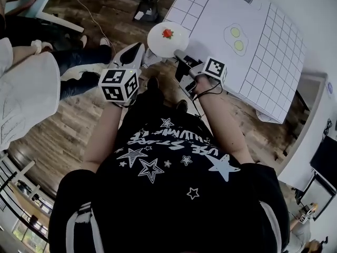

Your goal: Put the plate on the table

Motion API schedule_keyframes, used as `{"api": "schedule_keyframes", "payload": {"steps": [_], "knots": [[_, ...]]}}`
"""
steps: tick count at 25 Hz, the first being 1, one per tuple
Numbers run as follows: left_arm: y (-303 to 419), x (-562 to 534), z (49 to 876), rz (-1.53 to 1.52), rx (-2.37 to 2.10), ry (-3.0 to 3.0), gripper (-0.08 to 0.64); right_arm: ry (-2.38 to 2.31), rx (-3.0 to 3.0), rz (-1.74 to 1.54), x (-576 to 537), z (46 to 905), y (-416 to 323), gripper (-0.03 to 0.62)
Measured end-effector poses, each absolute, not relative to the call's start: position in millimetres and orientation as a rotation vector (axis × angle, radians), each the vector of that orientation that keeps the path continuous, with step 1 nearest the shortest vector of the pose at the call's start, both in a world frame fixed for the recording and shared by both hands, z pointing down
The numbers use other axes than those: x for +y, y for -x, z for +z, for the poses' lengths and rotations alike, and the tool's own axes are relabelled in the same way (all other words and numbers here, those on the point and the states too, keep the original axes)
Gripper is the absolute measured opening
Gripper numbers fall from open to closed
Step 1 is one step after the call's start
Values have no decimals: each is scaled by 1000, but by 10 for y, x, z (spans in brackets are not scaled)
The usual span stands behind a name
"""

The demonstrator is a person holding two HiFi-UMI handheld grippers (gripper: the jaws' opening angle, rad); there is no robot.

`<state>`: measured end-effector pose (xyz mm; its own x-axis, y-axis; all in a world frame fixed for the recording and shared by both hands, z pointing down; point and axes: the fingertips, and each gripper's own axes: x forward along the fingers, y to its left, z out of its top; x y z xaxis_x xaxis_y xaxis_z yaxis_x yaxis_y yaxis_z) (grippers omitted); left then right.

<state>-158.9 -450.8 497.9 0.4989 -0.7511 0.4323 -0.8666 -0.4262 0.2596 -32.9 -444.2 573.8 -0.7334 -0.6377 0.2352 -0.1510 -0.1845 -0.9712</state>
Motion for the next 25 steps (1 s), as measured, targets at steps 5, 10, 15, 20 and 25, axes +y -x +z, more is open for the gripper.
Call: {"api": "schedule_keyframes", "payload": {"steps": [5, 10, 15, 20, 25], "knots": [[1627, -4607, 5021, 325, -1327, -2291, 9, 961, 1735, -2000, -4438, 5822, 308, 23], [1571, -4589, 5010, 284, -1284, -2312, 9, 1044, 1708, -2000, -4446, 5885, 260, 23], [1569, -4559, 4996, 286, -1279, -2326, 10, 1135, 1686, -1973, -4461, 5900, 183, 23], [1585, -4511, 4940, 294, -1291, -2344, 9, 1174, 1670, -1988, -4429, 5918, 159, 23], [1599, -4466, 4894, 296, -1299, -2337, 9, 1241, 1656, -2004, -4395, 5921, 112, 26]]}}
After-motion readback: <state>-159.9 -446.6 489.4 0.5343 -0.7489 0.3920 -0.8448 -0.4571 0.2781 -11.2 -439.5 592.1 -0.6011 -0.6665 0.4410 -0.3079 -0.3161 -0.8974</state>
